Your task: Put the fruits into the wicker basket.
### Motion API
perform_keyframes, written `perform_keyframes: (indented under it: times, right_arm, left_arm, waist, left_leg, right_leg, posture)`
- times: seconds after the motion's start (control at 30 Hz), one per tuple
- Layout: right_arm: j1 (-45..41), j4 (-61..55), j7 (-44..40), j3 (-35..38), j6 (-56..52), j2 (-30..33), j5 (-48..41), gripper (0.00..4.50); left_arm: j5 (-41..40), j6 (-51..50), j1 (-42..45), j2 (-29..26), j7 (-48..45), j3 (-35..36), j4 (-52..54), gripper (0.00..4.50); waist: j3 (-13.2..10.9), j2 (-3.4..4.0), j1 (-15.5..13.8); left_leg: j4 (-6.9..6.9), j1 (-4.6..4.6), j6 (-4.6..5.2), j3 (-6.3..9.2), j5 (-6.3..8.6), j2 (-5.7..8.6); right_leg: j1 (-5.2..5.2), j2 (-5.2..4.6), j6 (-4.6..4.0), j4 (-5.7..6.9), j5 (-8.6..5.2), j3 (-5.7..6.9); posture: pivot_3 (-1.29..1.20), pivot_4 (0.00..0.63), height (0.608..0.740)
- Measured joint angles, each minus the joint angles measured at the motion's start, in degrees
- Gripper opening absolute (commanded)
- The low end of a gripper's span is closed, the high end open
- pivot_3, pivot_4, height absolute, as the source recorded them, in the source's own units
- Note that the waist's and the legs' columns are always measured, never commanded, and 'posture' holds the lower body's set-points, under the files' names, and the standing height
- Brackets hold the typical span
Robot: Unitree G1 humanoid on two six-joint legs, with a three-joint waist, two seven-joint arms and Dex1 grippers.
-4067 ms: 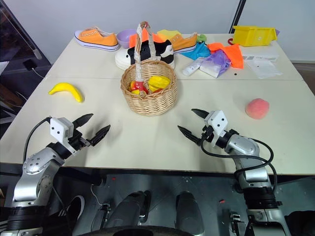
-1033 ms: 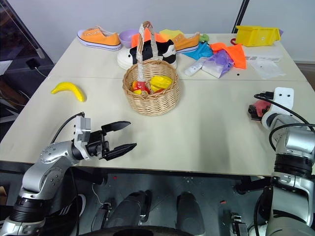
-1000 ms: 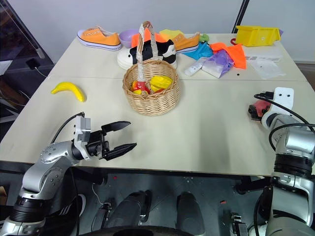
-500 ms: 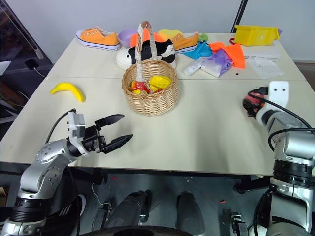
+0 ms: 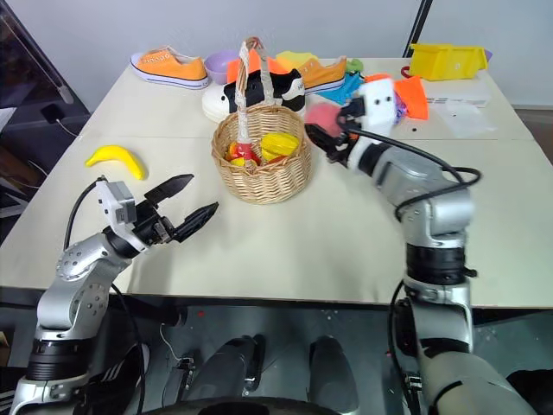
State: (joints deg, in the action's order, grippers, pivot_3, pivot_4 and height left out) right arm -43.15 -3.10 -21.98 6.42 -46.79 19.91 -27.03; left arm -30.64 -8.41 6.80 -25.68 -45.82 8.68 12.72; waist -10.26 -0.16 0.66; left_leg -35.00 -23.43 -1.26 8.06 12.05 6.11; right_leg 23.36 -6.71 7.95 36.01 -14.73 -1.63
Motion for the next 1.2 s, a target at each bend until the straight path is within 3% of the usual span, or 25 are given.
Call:
perform_keyframes:
  times: [0.33, 0.43, 0.47, 0.83, 1.0, 1.2]
  right_arm:
    - [-5.46, 14.95, -5.49, -6.10, 13.21, -6.90, 5.05, 3.24]
    - [-6.06, 18.20, -6.94, -6.70, 14.98, -8.36, 5.61, 4.37]
    - [-6.50, 18.95, -7.08, -6.73, 15.34, -8.61, 5.85, 4.45]
    - [-4.43, 14.59, -8.31, -3.65, 16.49, -4.94, 5.52, 4.45]
    - [6.59, 3.18, -10.64, 1.24, 18.76, 2.39, 4.36, 4.45]
    - [31.78, -13.85, -18.36, 2.68, 26.41, 7.87, 3.33, 4.45]
  left_arm:
    - [0.18, 0.07, -4.27, 1.46, 3.43, -0.01, 3.28, 4.50]
    - [0.18, 0.08, -4.90, 1.54, 4.48, 0.02, 3.96, 4.50]
    - [0.18, 0.08, -4.91, 1.59, 4.77, 0.02, 4.08, 4.50]
    - [0.20, 0.43, -6.12, 2.22, 6.85, 0.20, 4.55, 4.50]
    - [1.21, 1.01, -5.69, 2.26, 10.30, 2.81, 3.85, 4.50]
    - [8.22, 1.77, -4.40, 3.56, 20.78, 5.86, 1.29, 4.50]
  waist:
    - [0.00, 0.00, 0.35]
    - [0.00, 0.01, 0.31]
    - [0.00, 0.01, 0.32]
    - [0.00, 0.01, -0.03]
    - [0.01, -0.01, -0.13]
    - [0.01, -0.02, 0.30]
  left_leg:
    - [0.04, -0.02, -0.01, -0.01, 0.00, 0.00]
    - [0.03, -0.02, -0.01, 0.00, 0.00, 0.00]
    - [0.03, -0.02, -0.01, 0.00, 0.00, 0.00]
    - [0.04, -0.03, -0.02, 0.01, 0.01, 0.00]
    - [0.04, -0.03, -0.01, 0.02, 0.02, 0.01]
    - [0.02, -0.02, 0.03, -0.06, 0.05, -0.02]
  right_leg:
    - [0.08, 0.02, 0.00, 0.04, 0.01, -0.02]
    - [0.09, 0.02, 0.00, 0.05, 0.01, -0.02]
    - [0.09, 0.03, 0.00, 0.05, 0.01, -0.02]
    - [0.08, 0.02, 0.00, 0.02, 0.01, -0.01]
    - [0.04, -0.01, 0.01, -0.01, 0.00, 0.02]
    - [0.05, -0.02, 0.08, 0.02, -0.04, -0.04]
  posture:
    - [0.00, 0.150, 0.740]
    - [0.00, 0.150, 0.740]
    - [0.00, 0.150, 0.740]
    - [0.00, 0.150, 0.740]
    - [0.00, 0.150, 0.740]
    - [0.00, 0.150, 0.740]
